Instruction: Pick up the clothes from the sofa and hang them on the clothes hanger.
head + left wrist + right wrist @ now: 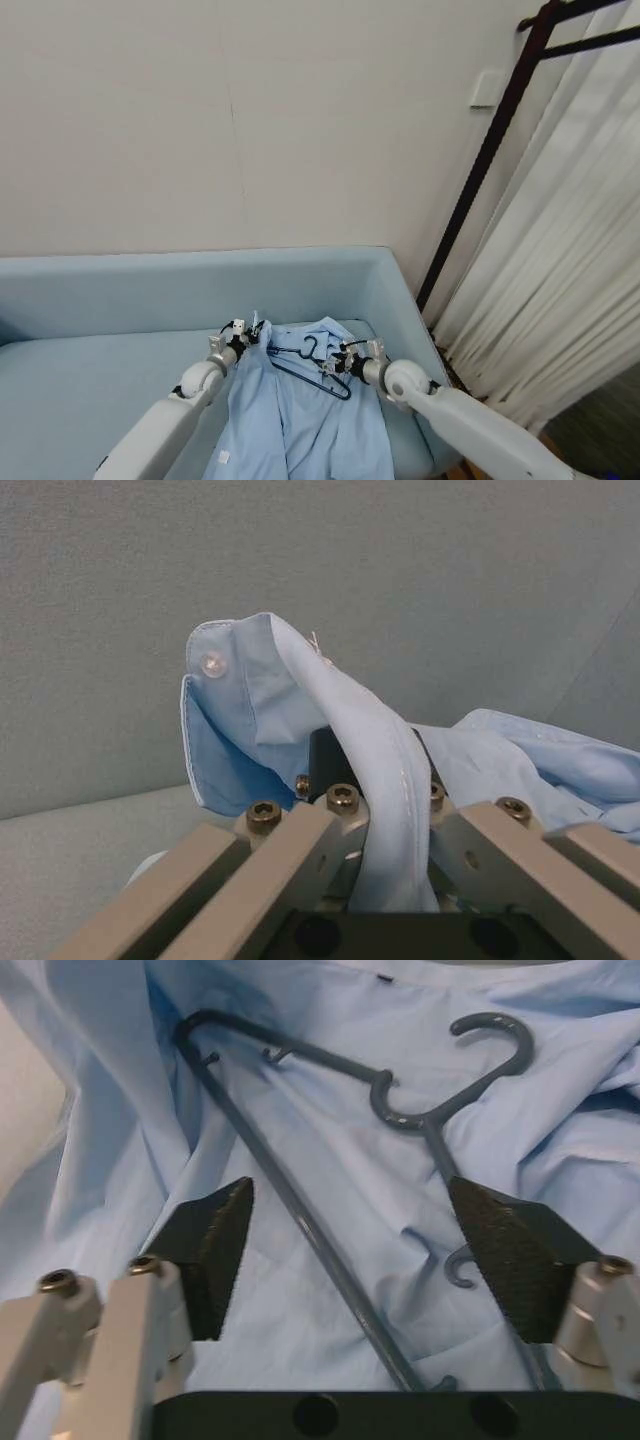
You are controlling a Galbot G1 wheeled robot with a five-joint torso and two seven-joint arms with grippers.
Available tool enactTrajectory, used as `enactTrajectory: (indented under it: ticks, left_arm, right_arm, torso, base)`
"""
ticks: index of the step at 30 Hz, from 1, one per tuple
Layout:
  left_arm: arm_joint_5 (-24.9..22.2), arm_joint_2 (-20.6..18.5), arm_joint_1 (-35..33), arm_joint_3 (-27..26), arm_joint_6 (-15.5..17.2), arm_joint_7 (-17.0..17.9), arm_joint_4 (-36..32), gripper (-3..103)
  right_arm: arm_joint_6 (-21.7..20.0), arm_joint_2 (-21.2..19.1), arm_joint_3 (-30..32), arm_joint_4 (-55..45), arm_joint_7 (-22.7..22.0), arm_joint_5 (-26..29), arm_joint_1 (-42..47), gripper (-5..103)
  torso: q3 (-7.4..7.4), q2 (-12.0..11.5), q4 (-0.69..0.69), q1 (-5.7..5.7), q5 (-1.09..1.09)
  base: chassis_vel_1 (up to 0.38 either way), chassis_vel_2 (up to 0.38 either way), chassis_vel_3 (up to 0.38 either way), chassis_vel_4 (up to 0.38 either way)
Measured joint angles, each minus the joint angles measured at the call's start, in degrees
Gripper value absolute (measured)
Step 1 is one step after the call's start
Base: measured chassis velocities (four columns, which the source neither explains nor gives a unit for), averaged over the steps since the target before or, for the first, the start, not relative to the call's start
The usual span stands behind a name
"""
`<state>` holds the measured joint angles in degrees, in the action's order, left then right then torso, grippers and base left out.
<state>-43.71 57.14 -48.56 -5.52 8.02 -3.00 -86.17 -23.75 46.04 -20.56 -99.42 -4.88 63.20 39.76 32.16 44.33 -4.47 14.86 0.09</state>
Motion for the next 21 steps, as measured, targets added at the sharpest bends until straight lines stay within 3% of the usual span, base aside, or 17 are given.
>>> enactTrajectory:
  ticks: [4,11,15,18,21]
  left_arm:
    - [-0.05,0.0,0.05,0.02,0.01,0.08,0.02,0]
    - [-0.32,-0.23,0.37,0.08,0.05,0.06,0.1,0]
    - [-0.38,-0.19,0.39,0.02,0.01,-0.01,0.29,0]
    - [-0.42,-0.07,0.39,0.0,-0.1,-0.3,0.51,0]
    - [-0.44,-0.01,0.39,-0.01,-0.2,-0.55,0.69,0]
  right_arm:
    - [1.42,0.46,-1.35,1.7,2.02,-5.06,0.91,52]
    - [2.57,1.55,-2.49,7.56,6.57,-13.03,0.84,52]
    - [2.78,1.81,-2.54,8.74,6.73,-13.97,0.93,47]
    - [3.22,1.9,-2.89,9.25,6.71,-15.24,1.15,32]
    - [3.42,2.06,-2.9,9.28,6.45,-15.35,1.17,30]
  torso:
    - [0.0,0.0,0.0,0.0,0.0]
    - [0.0,0.0,0.0,0.0,0.0]
    - [0.0,0.0,0.01,0.0,0.0]
    - [0.0,0.0,0.0,0.0,0.0]
    - [0.0,0.0,0.0,0.0,0.0]
  base:
    - [0.0,0.0,0.0,0.0]
    - [0.0,0.0,0.0,0.0]
    - [0.0,0.0,0.0,0.0]
    - [0.0,0.0,0.0,0.0]
    - [0.0,0.0,0.0,0.0]
